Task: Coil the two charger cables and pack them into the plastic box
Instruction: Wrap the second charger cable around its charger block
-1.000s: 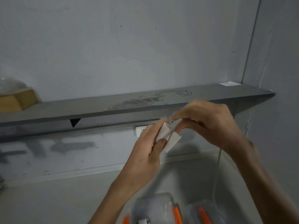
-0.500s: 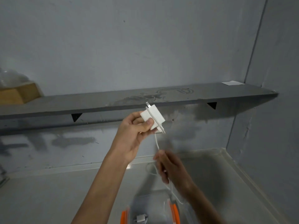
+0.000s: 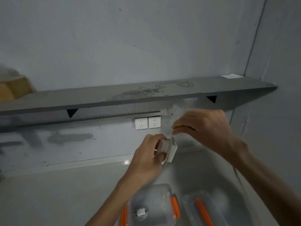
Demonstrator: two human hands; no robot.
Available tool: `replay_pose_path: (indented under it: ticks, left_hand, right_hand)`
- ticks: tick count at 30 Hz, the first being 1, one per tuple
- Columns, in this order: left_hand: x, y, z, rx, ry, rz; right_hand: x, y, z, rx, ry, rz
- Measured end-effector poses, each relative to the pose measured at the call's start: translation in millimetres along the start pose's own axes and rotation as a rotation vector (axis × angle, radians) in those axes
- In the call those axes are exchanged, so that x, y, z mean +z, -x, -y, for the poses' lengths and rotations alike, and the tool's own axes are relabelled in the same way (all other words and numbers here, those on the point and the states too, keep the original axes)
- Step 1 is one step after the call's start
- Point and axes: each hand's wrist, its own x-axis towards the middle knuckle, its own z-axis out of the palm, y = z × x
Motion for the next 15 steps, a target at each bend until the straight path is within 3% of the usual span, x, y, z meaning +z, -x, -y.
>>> replay_pose_path:
  ticks: [3,8,12,15]
  left_hand:
    - [-9,12,-19,0.067,0.006,0.020]
    - [-36,3,-36,-0.003,0.161,0.008]
    - [-36,-8,-33,-0.147,0.621,0.030]
    - [-31,-23,-23,-0.248,0.911,-0.030]
  right_hand:
    - [5,-11,-13,0.171,-0.161,0.007]
    - [67,8,-17,0.525,-0.731,0.212]
    - [104,36,24,0.883,-1.170,0.189]
    - [110,51,55,0.964,-1.396,0.173]
